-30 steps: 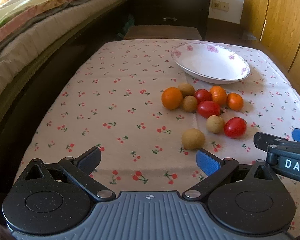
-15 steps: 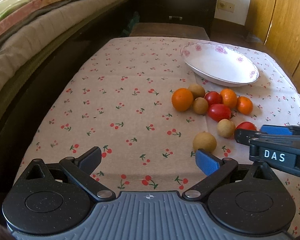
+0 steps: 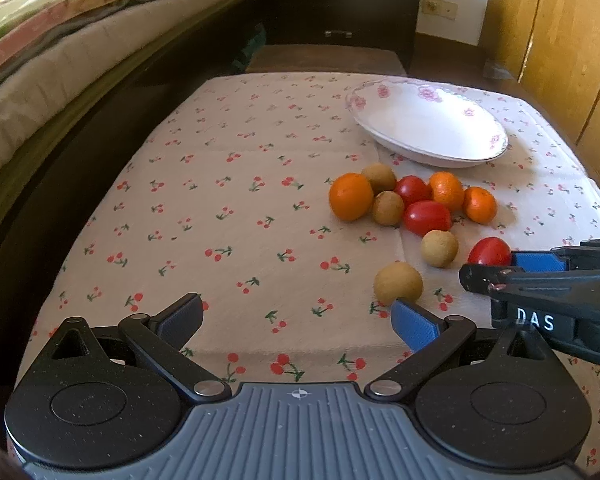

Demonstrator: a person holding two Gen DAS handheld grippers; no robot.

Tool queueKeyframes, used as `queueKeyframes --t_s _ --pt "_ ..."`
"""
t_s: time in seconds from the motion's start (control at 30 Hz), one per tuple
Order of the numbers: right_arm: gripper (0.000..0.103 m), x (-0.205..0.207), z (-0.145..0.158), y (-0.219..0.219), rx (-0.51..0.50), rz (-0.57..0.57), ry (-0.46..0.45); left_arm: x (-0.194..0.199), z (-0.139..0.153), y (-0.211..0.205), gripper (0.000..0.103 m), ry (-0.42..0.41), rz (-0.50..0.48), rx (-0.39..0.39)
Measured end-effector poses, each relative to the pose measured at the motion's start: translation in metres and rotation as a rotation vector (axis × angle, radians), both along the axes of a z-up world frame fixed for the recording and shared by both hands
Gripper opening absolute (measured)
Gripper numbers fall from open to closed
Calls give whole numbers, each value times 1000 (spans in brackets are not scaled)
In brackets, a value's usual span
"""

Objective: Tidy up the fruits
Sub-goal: 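Close the right gripper on a red cherry tomato and lift it, then close the left gripper on a brown kiwi-like fruit and lift it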

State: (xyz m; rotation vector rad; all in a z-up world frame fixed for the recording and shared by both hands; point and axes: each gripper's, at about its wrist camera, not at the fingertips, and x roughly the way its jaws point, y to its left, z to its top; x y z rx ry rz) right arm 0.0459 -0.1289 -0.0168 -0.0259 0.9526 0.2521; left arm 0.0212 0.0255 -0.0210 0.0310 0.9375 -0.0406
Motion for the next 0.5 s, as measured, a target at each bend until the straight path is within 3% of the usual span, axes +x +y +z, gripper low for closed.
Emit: queueKeyframes --t_s 0.23,0.5 --pt "36 -9 19 -13 -30 13 -11 5 0 -11 98 -16 -59 -18" --pt "36 -9 11 -22 -15 7 8 19 -15 -20 86 19 -68 -51"
